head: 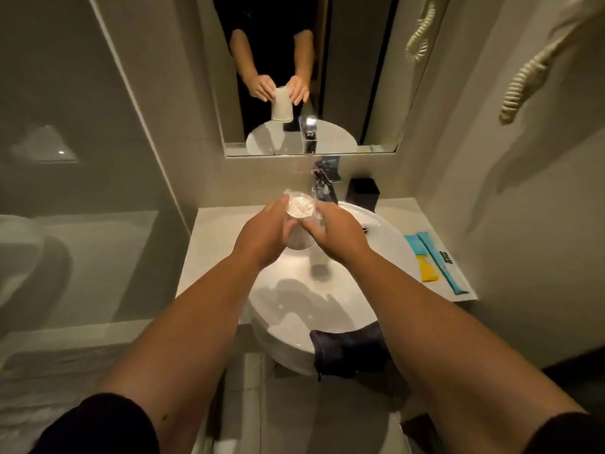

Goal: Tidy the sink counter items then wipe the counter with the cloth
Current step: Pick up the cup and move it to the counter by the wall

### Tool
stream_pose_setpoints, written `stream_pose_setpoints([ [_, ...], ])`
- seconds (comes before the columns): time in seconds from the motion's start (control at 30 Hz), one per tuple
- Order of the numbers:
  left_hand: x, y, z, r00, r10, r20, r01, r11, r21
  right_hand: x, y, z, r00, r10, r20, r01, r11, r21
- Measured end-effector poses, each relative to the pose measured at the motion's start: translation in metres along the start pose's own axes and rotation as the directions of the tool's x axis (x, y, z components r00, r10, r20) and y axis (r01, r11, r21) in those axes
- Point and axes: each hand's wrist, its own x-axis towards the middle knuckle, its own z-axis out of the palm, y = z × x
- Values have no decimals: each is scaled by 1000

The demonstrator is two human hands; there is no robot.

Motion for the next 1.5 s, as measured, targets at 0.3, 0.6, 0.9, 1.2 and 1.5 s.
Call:
stream_pose_setpoints([
  [0.3, 73, 110, 95, 970, 233, 72, -222, 966, -129, -11, 116, -95, 970, 188, -156, -190, 982, 2],
  [0.6, 172, 142, 191, 968, 225, 111, -202, 961, -188, 62, 237, -102, 935, 321, -152, -317, 947, 55],
  [0.9, 236, 134, 277, 982, 129, 141, -100, 975, -198, 129, 325, -77, 930, 357, -83, -348, 932, 104],
  [1.2, 274, 116, 331, 970, 122, 211, -83, 979, -186, 162, 377, -44, 905, 424, -43, -416, 901, 120],
  [1.5, 295, 112, 356, 965, 55, 258, -19, 990, -140, 178, 396, -35, 897, 439, -42, -431, 893, 132],
])
